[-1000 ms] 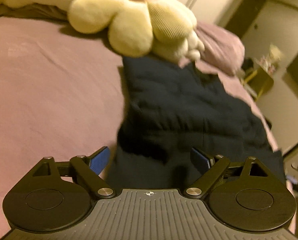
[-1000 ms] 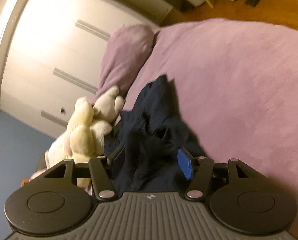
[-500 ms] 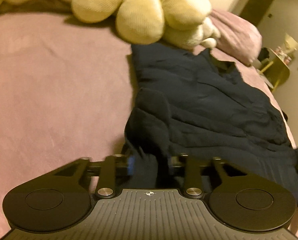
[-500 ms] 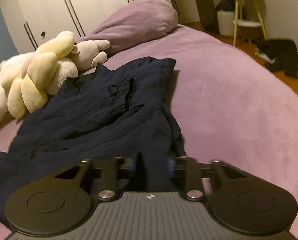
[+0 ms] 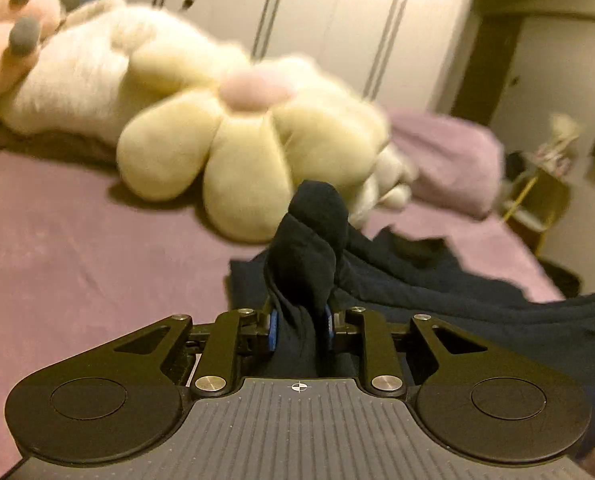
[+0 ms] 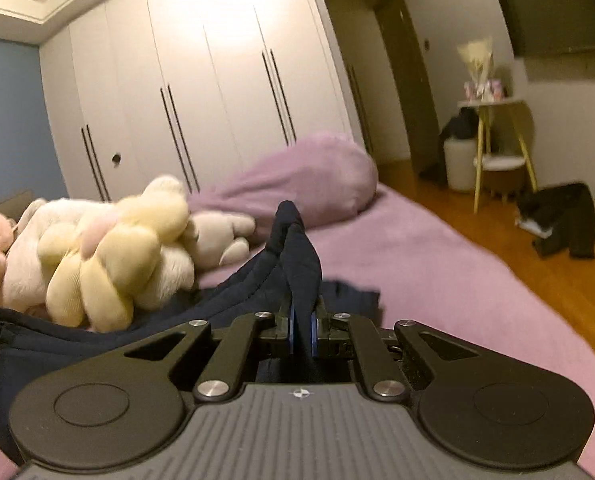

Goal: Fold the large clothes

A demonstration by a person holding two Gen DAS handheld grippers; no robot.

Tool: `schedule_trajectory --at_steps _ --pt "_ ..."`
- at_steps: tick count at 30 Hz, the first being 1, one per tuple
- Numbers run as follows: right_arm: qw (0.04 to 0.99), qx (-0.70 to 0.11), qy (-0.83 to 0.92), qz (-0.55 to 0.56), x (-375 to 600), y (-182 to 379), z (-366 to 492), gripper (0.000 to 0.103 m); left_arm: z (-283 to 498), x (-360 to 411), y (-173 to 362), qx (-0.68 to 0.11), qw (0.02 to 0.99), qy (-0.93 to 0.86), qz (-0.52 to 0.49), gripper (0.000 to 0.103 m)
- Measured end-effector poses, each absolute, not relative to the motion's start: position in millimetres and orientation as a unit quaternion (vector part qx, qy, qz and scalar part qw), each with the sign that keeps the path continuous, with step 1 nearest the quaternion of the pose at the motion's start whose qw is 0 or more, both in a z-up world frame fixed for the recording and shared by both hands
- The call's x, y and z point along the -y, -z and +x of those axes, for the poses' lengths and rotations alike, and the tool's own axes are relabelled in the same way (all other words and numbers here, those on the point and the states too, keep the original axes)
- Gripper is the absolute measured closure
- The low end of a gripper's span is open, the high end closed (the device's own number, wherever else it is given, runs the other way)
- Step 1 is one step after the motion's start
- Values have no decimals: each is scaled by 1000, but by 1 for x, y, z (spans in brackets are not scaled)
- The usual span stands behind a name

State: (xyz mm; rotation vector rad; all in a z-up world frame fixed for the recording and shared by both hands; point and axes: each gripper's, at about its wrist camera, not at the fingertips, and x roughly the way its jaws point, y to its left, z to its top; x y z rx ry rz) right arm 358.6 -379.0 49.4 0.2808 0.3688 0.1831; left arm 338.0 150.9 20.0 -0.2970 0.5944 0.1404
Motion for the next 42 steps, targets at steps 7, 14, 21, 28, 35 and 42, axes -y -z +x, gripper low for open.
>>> schedule_trajectory --at_steps 7,14,21,28,35,42 --pt "949 -288 -50 114 352 16 440 96 371 -151 54 -356 920 -87 -140 36" --pt "931 -330 -84 130 362 45 454 84 367 -173 63 -376 900 -28 -217 41" --pt "937 -332 -83 70 346 41 452 95 354 -147 24 -350 927 -29 -136 83" --pt "972 -220 -72 48 332 -23 447 97 417 -135 -47 -244 963 -73 -89 84" --pt "988 -148 31 12 282 -44 554 96 525 -117 13 -215 960 -176 -25 69" --pt "970 -233 71 -4 258 58 624 94 553 -138 111 -278 938 -192 -82 35"
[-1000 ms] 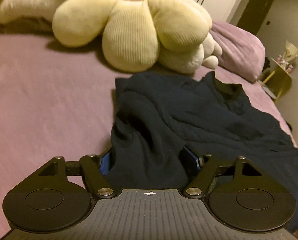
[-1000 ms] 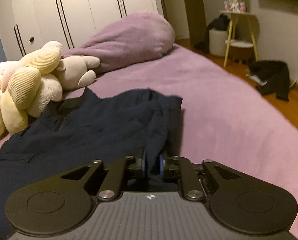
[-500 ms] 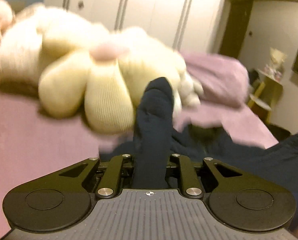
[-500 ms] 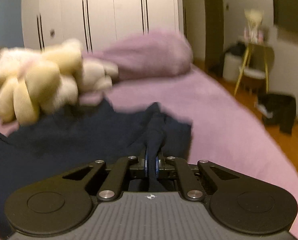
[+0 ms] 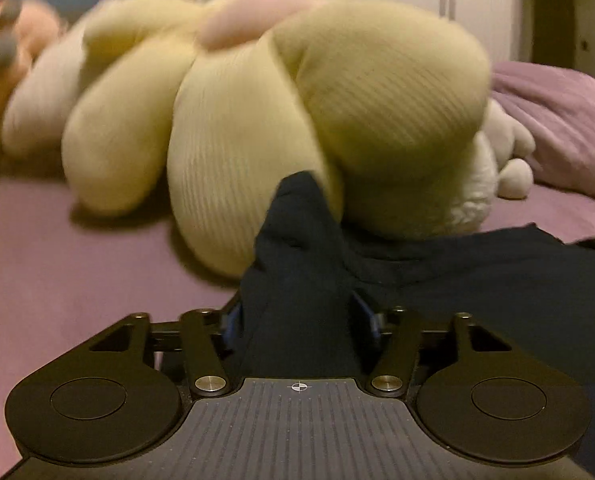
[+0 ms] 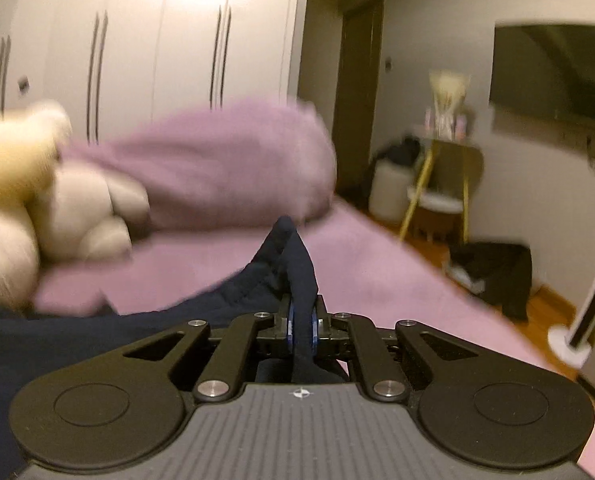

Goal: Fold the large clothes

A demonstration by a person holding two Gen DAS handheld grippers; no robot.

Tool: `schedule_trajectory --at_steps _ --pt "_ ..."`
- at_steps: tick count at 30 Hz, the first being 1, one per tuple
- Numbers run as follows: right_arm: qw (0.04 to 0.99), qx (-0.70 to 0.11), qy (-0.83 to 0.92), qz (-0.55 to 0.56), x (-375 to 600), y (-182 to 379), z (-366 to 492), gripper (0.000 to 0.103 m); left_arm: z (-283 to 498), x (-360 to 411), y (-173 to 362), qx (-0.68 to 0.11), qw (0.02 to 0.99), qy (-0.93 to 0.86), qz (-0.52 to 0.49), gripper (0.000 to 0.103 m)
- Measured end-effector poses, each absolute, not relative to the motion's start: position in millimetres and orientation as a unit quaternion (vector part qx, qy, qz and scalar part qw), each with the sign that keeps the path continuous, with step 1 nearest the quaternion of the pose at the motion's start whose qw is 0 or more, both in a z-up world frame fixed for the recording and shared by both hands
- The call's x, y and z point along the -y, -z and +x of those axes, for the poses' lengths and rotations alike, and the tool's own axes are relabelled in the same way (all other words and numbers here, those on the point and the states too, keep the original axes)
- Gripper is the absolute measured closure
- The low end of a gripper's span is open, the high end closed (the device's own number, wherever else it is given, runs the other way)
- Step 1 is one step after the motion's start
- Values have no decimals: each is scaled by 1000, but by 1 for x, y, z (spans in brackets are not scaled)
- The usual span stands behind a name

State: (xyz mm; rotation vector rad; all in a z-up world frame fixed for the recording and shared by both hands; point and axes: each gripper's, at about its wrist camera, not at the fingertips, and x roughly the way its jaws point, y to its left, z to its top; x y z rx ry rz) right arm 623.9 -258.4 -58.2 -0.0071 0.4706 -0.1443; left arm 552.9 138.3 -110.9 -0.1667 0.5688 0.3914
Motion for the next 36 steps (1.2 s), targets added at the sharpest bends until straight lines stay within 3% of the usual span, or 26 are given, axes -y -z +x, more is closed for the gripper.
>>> schedule_trajectory --at_steps 4,18,23,24,27,31,33,36 --pt "958 -277 53 44 271 90 642 90 554 -155 118 -283 931 -190 -131 21" --pt "955 -266 28 126 292 103 645 88 553 -168 119 -291 922 -186 -173 11" --pt "938 -242 -9 250 327 109 635 85 544 -179 117 -290 916 -179 -210 6" --pt "929 -236 -15 286 338 113 632 81 541 -181 116 -291 914 -177 -219 6" --pt "901 -223 -41 370 361 123 625 80 527 -187 108 -290 912 -171 -233 6" --pt "885 -224 -59 404 370 125 620 76 500 -190 102 -285 916 -173 -223 2" --pt "869 -223 -80 434 378 127 616 67 485 -203 109 -279 910 -160 -263 1" --pt "847 -214 -104 475 391 131 600 63 466 -225 123 -254 892 -149 -342 1"
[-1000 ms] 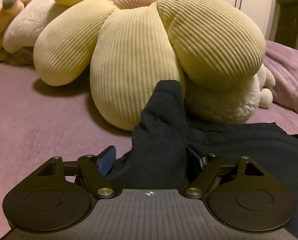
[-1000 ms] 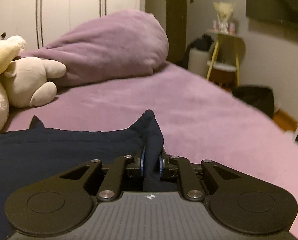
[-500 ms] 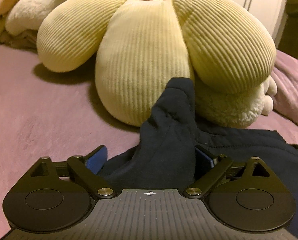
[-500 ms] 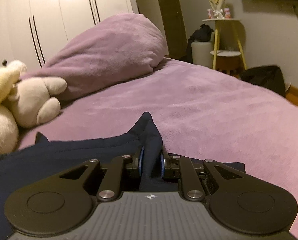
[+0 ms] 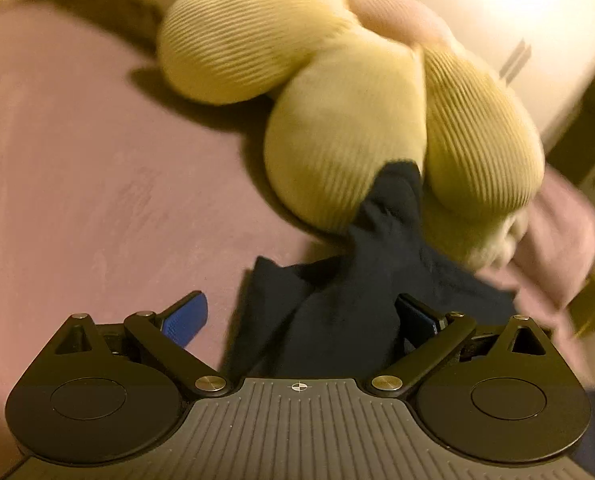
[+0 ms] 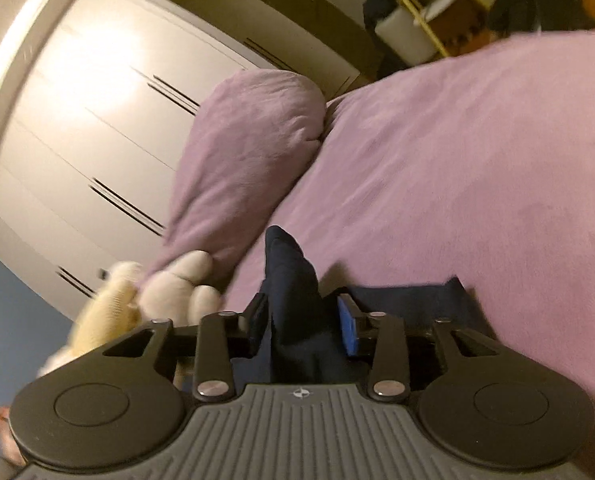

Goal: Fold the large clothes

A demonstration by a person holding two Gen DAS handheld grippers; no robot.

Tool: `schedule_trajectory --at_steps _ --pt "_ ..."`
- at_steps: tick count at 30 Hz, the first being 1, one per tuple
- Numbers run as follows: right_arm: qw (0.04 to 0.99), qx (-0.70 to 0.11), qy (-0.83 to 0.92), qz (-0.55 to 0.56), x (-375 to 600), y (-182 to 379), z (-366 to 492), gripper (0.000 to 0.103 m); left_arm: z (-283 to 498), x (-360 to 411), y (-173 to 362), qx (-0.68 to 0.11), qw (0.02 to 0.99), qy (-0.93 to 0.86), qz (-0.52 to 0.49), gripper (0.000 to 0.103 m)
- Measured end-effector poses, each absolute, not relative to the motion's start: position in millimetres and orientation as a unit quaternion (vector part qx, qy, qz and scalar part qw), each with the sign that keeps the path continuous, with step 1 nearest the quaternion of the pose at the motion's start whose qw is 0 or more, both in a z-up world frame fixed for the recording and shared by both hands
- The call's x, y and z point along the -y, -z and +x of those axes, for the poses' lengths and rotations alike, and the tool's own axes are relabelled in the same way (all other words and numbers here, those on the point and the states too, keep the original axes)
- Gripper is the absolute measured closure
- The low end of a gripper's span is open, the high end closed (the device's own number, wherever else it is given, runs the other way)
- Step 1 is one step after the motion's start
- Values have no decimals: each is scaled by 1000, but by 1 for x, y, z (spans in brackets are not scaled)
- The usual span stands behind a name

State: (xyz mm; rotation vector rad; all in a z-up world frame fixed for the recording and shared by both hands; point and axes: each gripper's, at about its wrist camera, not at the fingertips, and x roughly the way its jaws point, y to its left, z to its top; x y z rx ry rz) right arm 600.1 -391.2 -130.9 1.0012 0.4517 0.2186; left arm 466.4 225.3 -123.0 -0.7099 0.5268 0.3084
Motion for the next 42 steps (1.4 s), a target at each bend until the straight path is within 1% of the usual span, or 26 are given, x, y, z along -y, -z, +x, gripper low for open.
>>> schedule_trajectory --at_steps 2,4,6,8,11,14,17,19,23,26,28,29,30,31,33,36,38,42 --pt "840 -201 -119 490 398 136 585 62 464 -225 122 -250 893 -152 -343 1" --pt "833 -193 -118 506 405 144 575 62 467 -215 116 -267 898 -167 -306 1" --pt "811 -190 -100 544 415 155 569 63 465 -207 110 -281 902 -172 -280 1" --pt "790 -194 -88 574 422 158 564 63 449 -206 107 -291 902 -159 -276 2" --pt "800 -218 -73 554 425 147 538 63 407 -211 113 -301 897 -130 -296 2" --pt "809 -269 -62 519 437 146 491 56 360 -213 118 -312 890 -105 -315 2" --pt "818 -267 -104 499 450 141 435 57 329 -216 117 -329 868 -82 -362 2" --pt "814 -271 -114 501 454 136 414 56 321 -209 111 -335 866 -55 -367 2" --pt "791 -296 -129 519 451 137 413 51 341 -192 110 -365 857 -20 -363 3" --pt "781 -307 -125 529 442 140 428 50 357 -188 115 -374 851 -37 -366 9" --pt "775 -319 -128 531 435 145 436 49 364 -187 115 -377 848 -45 -371 18" --pt "775 -323 -128 528 432 147 438 52 366 -187 113 -379 847 -46 -371 22" --pt "774 -328 -127 527 431 148 439 59 367 -186 110 -382 845 -45 -371 36" --pt "772 -333 -125 527 430 150 443 62 367 -186 106 -382 844 -40 -375 49" --pt "766 -340 -121 532 430 150 443 73 360 -186 94 -373 847 -29 -376 59" --pt "779 -339 -121 513 426 133 435 84 345 -189 75 -355 851 -9 -386 67" --pt "780 -336 -128 513 427 125 427 88 329 -188 61 -347 855 8 -386 68" --pt "764 -328 -148 535 437 113 398 89 273 -184 34 -360 863 37 -352 68"
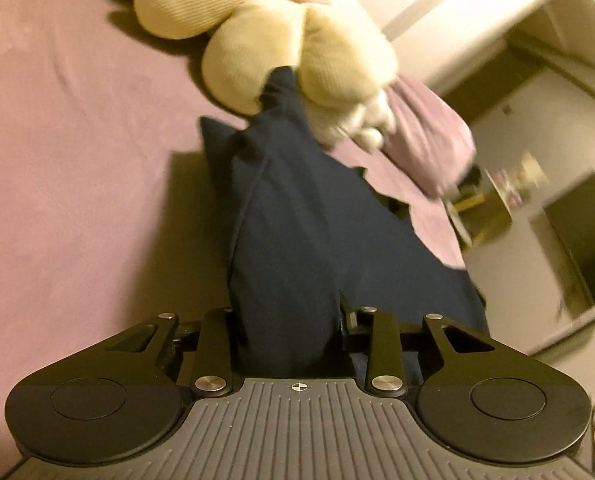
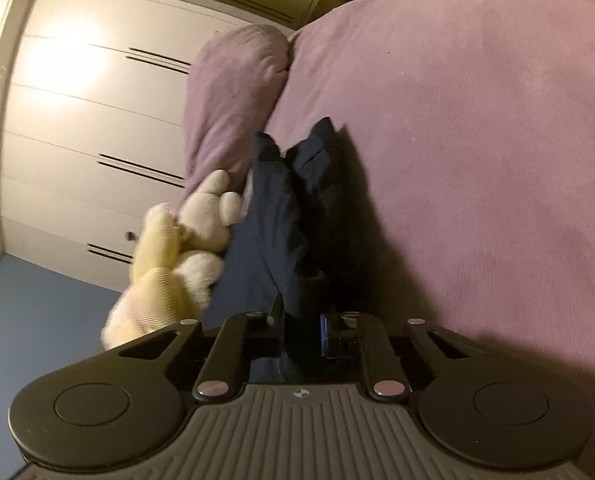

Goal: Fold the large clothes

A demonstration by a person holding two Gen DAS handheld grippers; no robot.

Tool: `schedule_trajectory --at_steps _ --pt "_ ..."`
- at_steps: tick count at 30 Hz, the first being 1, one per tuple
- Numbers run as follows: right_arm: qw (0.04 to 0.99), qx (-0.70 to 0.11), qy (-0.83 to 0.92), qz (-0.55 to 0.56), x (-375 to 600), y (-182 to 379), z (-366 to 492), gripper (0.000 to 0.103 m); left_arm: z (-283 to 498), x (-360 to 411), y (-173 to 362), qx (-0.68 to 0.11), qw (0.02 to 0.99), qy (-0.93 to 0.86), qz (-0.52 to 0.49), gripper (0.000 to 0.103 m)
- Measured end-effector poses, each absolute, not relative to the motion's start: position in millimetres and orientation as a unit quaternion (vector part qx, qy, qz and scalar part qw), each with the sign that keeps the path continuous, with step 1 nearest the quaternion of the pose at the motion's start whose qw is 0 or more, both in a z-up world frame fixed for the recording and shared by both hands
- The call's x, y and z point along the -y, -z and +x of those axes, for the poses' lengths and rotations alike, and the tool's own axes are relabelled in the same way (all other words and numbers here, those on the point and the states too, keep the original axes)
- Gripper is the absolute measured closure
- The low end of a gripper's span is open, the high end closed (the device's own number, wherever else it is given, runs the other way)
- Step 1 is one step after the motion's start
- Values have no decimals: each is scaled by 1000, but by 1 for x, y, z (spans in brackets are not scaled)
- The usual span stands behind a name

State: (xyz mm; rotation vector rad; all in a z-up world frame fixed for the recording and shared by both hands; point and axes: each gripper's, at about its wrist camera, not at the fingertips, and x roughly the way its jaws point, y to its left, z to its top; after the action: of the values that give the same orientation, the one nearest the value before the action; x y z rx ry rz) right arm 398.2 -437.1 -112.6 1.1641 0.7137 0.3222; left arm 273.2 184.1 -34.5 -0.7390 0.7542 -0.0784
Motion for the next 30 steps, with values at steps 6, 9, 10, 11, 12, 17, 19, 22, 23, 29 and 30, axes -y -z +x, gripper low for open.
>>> schedule_trajectory --at_steps 6,9,10,11,12,17,19,22,23,29,30 --pt "758 -369 -161 513 455 104 311 89 166 -186 45 -424 833 26 -353 61" --pt "762 -395 -148 491 458 105 261 87 148 -189 58 -441 824 -21 -354 47" --pt "770 -398 -141 479 458 103 251 85 146 -191 57 -436 826 -39 -356 42" --pt "781 -402 -128 462 458 99 245 79 146 -192 52 -430 830 -60 -351 41" --pt "793 -399 -114 445 459 92 242 74 147 -189 43 -419 842 -83 -331 41" --pt "900 -338 -40 271 425 32 247 71 181 -143 4 -356 907 -115 -192 32" --pt "921 -324 -57 208 389 20 263 72 210 -116 1 -339 920 -87 -174 27" --pt "922 -335 -116 155 320 21 300 93 262 -77 11 -323 931 -67 -155 24" --pt "919 -339 -143 141 290 24 316 97 276 -67 16 -318 934 -71 -146 24" --pt "920 -326 -200 84 168 47 373 98 325 -50 86 -307 943 -103 -78 19" --pt "920 -335 -192 73 163 58 378 98 324 -50 95 -294 948 -98 -76 17"
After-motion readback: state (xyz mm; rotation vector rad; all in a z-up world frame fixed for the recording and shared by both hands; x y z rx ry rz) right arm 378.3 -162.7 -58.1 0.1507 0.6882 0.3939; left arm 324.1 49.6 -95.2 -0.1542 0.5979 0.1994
